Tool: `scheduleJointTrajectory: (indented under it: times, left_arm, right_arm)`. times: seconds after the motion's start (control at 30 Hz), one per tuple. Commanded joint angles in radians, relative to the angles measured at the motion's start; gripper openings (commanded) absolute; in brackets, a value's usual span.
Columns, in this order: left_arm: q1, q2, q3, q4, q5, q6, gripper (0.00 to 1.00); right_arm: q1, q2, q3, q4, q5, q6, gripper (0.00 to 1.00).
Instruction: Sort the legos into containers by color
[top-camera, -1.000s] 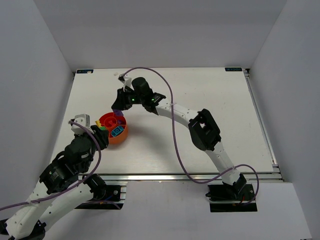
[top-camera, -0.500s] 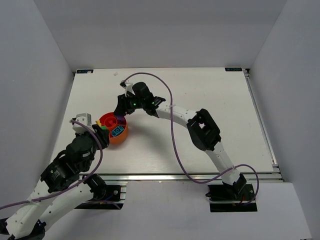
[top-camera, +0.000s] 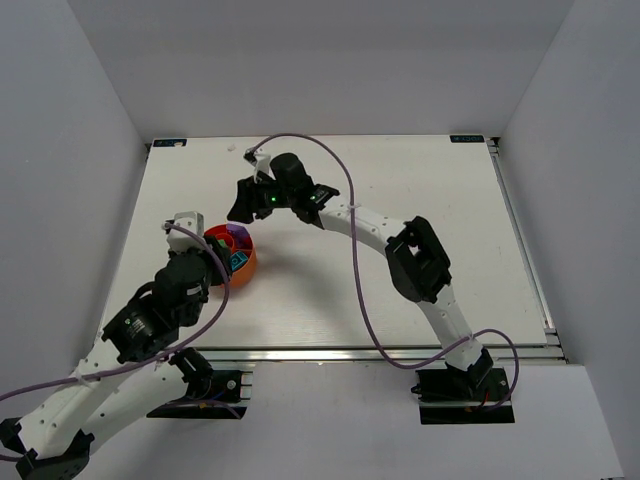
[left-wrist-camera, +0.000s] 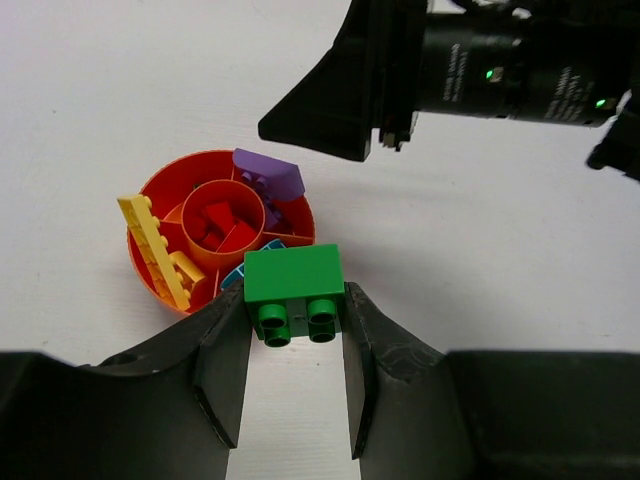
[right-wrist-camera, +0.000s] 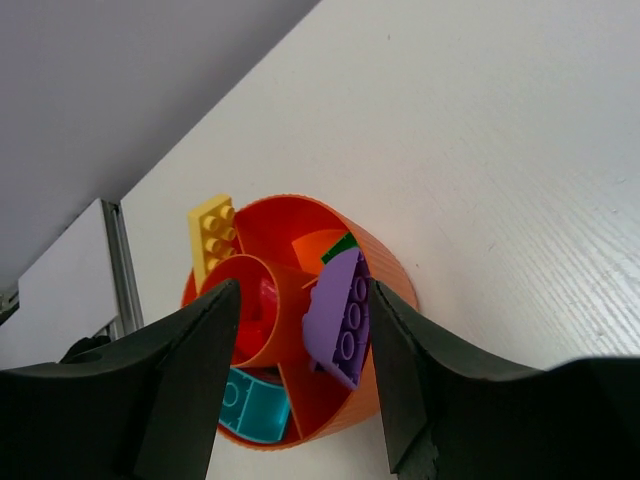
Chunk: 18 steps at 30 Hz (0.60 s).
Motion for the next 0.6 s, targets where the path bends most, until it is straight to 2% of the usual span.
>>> scheduleJointTrajectory:
  times: [0.0, 0.17, 0.3, 0.37, 0.4, 0.43, 0.57]
  left_arm:
    - [0.006, 0.030, 0.017, 0.064, -0.008, 0.027, 0.00]
    - [0.006, 0.071, -0.003, 0.104, -0.034, 0.047, 0.00]
    - [0.016, 0.210, 0.042, 0.110, -0.081, 0.064, 0.00]
    - [0.048, 0.261, 0.071, 0.099, -0.104, 0.058, 0.00]
    - [0.063, 0.284, 0.094, 0.101, -0.100, 0.057, 0.00]
    - [0.095, 0.323, 0.102, 0.105, -0.094, 0.061, 0.00]
    - [0.193, 0.418, 0.134, 0.139, 0.011, 0.073, 0.00]
  right_arm:
    - [-0.023, -0.105, -0.015, 0.017, -0.009, -0.004, 0.60]
    - [-0.049, -0.150, -0.036, 0.000, 0.008, -0.001, 0.60]
    - [-0.132, -0.223, -0.105, 0.000, -0.010, 0.004, 0.54]
    - [-0.210, -0.300, -0.166, 0.019, -0.055, -0.001, 0.42]
    - [-0.250, -0.353, -0.249, 0.034, -0.105, -0.002, 0.37]
    - [-0.290, -0.386, -0.293, 0.045, -0.131, -0.008, 0.28]
    - [-0.383, -0.535, -0.504, 0.037, -0.253, -0.080, 0.22]
